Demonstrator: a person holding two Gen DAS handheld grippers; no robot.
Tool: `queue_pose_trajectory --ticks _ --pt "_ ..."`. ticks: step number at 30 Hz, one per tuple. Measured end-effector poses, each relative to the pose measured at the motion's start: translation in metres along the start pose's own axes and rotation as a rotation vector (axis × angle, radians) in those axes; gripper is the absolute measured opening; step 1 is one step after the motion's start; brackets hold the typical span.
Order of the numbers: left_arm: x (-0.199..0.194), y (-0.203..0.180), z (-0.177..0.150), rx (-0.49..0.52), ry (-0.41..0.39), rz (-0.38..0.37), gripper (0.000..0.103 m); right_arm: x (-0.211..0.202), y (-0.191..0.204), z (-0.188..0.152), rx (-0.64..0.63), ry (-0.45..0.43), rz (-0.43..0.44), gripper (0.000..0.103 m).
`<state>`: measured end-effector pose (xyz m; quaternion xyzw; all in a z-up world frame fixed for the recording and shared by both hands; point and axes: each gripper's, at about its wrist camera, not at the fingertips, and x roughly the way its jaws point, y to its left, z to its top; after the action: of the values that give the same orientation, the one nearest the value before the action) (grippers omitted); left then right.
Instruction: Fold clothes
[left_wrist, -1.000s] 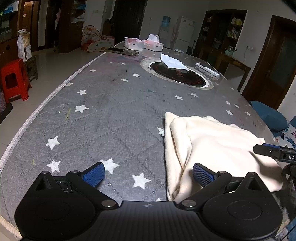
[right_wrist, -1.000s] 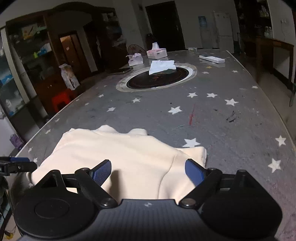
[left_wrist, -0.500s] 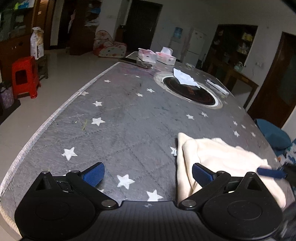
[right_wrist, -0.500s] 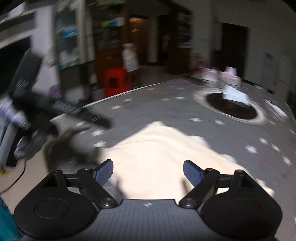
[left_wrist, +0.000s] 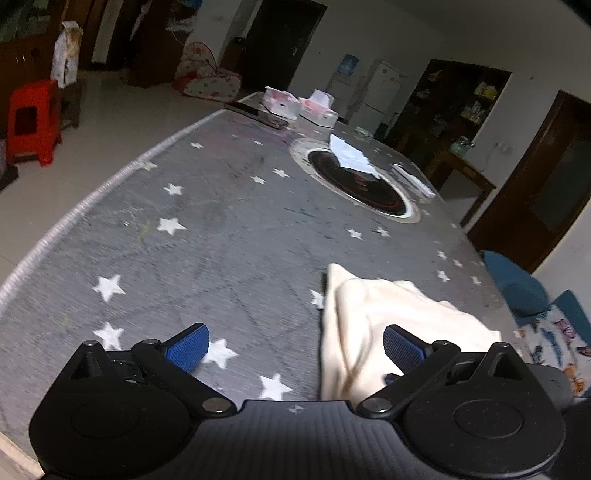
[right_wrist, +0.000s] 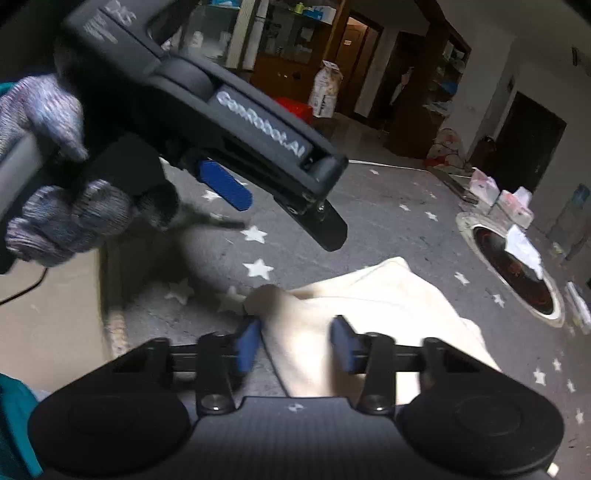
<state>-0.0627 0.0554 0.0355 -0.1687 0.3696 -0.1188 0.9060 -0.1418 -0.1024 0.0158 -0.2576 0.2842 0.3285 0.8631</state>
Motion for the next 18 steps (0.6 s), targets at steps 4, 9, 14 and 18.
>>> queue_pose_trajectory --ticks 4,9,14,18 --pt "0.004 0.003 0.002 -0.070 0.021 -0.055 0.102 -0.008 -0.012 0.002 0.080 -0.034 0.023 0.017" --pt "0.015 0.006 0.006 -0.197 0.065 -0.140 0.101 -0.024 -0.035 0.001 0.198 -0.083 0.047 0.014" --pt "0.032 -0.003 0.007 -0.262 0.115 -0.207 0.094 -0.039 -0.055 -0.002 0.281 -0.122 0.076 0.013" --pt "0.049 -0.007 0.005 -0.329 0.147 -0.242 0.085 -0.047 -0.063 -0.006 0.307 -0.142 0.090 0.013"
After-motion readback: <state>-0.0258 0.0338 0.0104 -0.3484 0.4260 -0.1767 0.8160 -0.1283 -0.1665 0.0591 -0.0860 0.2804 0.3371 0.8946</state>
